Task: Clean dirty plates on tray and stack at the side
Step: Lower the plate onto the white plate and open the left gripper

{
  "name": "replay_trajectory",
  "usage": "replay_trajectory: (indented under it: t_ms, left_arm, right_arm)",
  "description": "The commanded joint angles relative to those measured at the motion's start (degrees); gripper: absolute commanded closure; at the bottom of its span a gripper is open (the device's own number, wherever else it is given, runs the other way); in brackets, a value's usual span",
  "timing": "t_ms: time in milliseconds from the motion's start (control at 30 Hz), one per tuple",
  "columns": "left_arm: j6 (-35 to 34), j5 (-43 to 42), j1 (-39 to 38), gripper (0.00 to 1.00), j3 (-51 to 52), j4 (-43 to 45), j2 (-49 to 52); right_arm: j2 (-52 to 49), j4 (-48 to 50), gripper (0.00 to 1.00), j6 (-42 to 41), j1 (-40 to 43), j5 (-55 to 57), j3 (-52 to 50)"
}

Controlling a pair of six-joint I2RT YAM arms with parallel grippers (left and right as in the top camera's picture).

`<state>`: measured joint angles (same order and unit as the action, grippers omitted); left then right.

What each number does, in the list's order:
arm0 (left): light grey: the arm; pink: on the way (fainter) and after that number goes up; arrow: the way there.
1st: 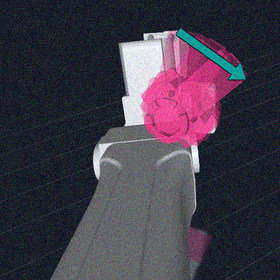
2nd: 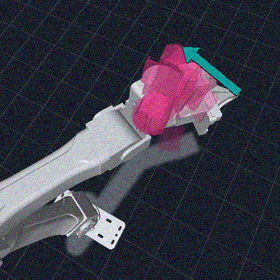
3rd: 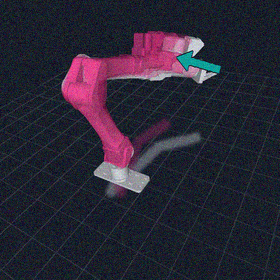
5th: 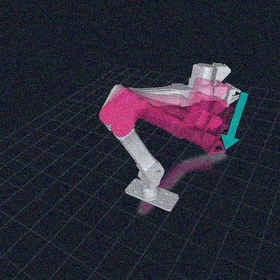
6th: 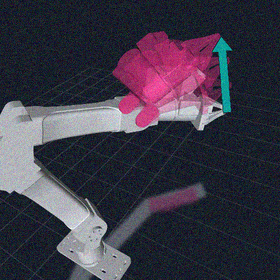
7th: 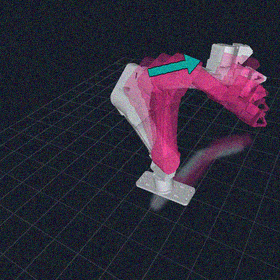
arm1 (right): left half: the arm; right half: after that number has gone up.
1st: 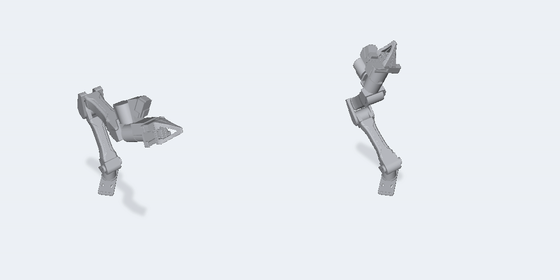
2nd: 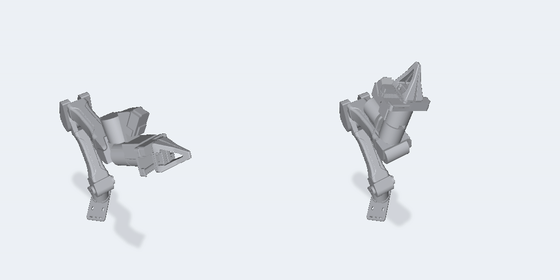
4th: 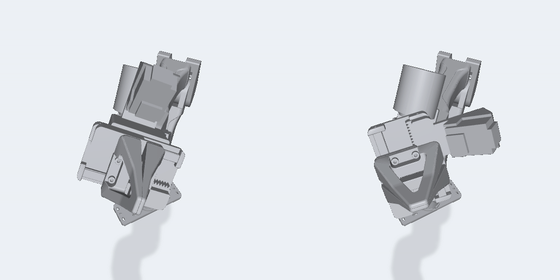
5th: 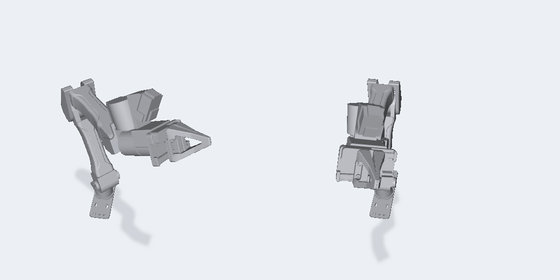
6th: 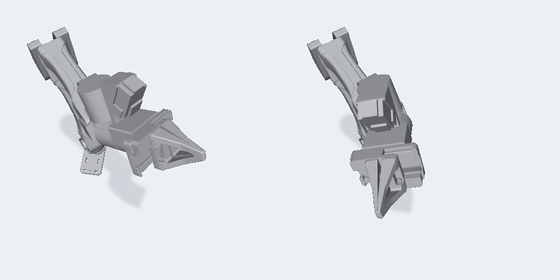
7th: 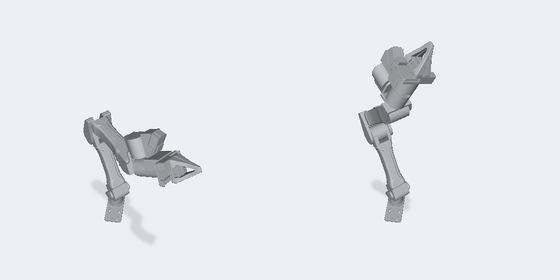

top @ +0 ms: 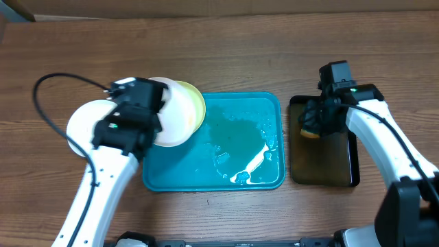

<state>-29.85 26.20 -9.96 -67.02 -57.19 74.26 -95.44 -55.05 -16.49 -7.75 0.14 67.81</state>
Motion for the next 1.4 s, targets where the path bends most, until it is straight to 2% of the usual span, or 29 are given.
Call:
replay_trajectory:
  t_ms: [0,233,400,567,800,933,1100,1233,1367]
  left_arm:
    - [4.2,-9.1,7.8,0.96,-1.4,0.3,-0.8]
    - [5.7,-17.3,22.7,0.96,-1.4,0.3,-0.8]
    - [5.7,-20.3,29.7,0.96,-1.4,0.3,-0.8]
    - [6.6,-20.0,33.1,0.96,-1.4,0.3,-0.8]
    - [7.2,-15.6,33.3,0.96,-1.4,1.1,1.9]
    - [7.2,-15.5,33.3,0.96,-1.4,2.2,4.8]
    - [8.1,-15.3,33.6,0.96,-1.4,5.3,7.5]
    - [8.0,-15.3,35.8,0.96,-1.4,7.8,9.0]
    - [8.0,-15.3,38.7,0.96,-1.4,9.7,11.0]
  right_arm:
    - [-4.0,0.4,0.96,-0.2,0.1,1.1,0.7]
    - [-11.3,1.0,0.96,-0.2,0.1,1.1,0.7]
    - [-16.9,1.6,0.96,-0.2,0.0,1.1,0.7]
    - [-23.2,1.6,0.96,-0.2,0.0,-0.3,0.7]
    - [-24.0,-0.1,0.96,-0.2,0.1,-2.6,0.7]
    - [-21.8,-1.1,0.96,-0.2,0.1,-2.8,0.9]
    - [-12.9,0.1,0.96,-0.3,0.1,-2.8,0.9]
    - [-5.3,2.1,0.96,-0.2,0.1,-2.0,0.9]
    - [-2.0,3.6,0.96,-0.2,0.1,-0.7,0.9]
